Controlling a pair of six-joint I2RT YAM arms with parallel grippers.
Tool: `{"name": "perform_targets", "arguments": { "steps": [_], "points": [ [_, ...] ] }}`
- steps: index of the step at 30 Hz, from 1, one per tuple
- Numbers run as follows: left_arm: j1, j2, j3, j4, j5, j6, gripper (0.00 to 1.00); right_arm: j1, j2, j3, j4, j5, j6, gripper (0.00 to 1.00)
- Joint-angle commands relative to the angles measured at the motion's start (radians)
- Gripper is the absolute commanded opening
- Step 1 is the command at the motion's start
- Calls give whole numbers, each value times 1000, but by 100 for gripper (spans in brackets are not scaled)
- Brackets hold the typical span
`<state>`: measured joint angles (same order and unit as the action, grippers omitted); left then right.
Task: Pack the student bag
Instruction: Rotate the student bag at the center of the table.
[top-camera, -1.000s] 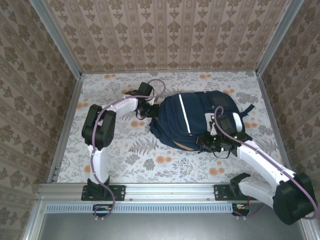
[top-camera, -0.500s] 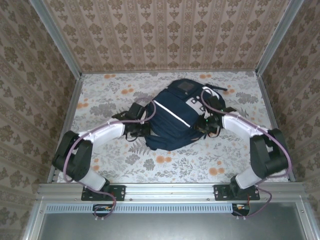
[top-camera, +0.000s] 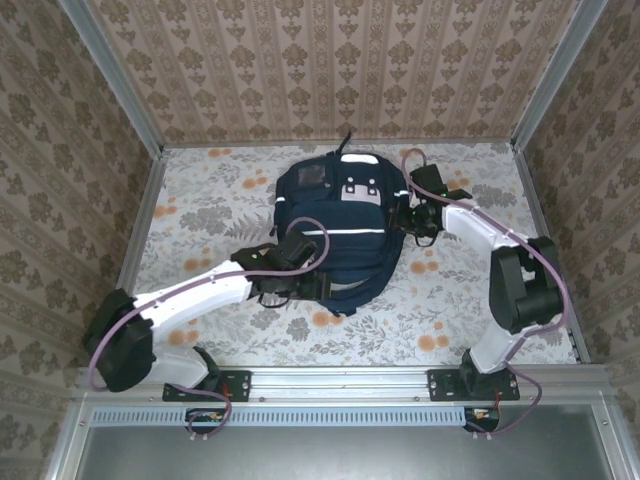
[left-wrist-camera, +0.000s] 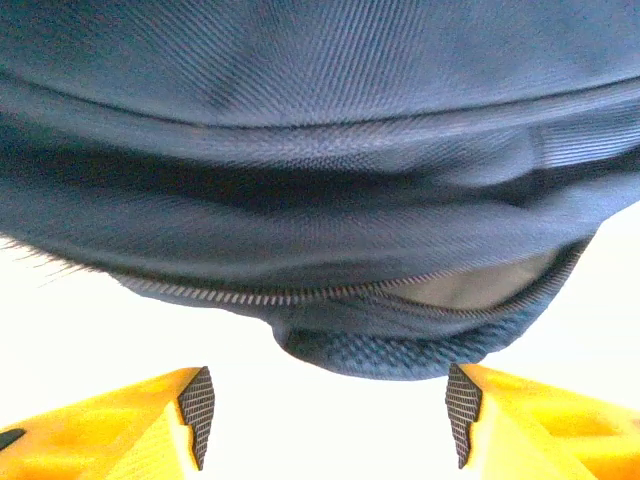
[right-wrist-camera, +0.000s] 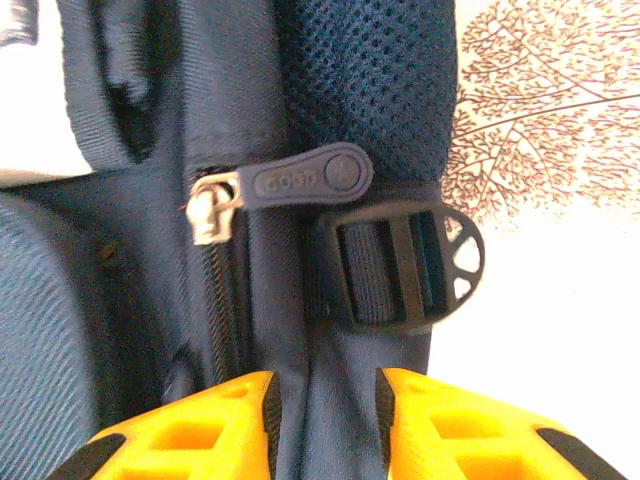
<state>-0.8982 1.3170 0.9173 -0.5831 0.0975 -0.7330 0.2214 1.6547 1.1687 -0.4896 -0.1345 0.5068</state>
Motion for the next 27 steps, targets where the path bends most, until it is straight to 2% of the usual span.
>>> {"name": "perform_targets", "arguments": {
  "steps": [1, 4, 8, 13, 17, 19, 22, 27],
  "points": [
    [60, -88, 64, -137, 13, 30, 65, 1, -142, -56, -29, -4, 31, 35],
    [157, -107, 115, -175, 94, 79, 68, 11, -243, -130, -27, -43, 77, 37],
    [280, -49, 201, -170, 129, 176, 75, 65, -362, -237, -16, -52, 151, 40],
    [435, 162, 339, -120, 168, 310, 77, 200, -447, -347, 30, -29, 277, 42],
    [559, 363, 429, -46, 177, 366, 79, 304, -454, -408, 105, -14, 383, 44],
    [610, 468, 477, 4, 258, 364, 81, 352, -431, -426, 146, 2, 416, 44],
    [628, 580, 556, 44, 359, 356, 83, 397, -379, -423, 194, 14, 440, 45],
    [602, 657, 624, 92, 406, 325, 85, 412, -288, -399, 242, 24, 457, 46]
  ]
}}
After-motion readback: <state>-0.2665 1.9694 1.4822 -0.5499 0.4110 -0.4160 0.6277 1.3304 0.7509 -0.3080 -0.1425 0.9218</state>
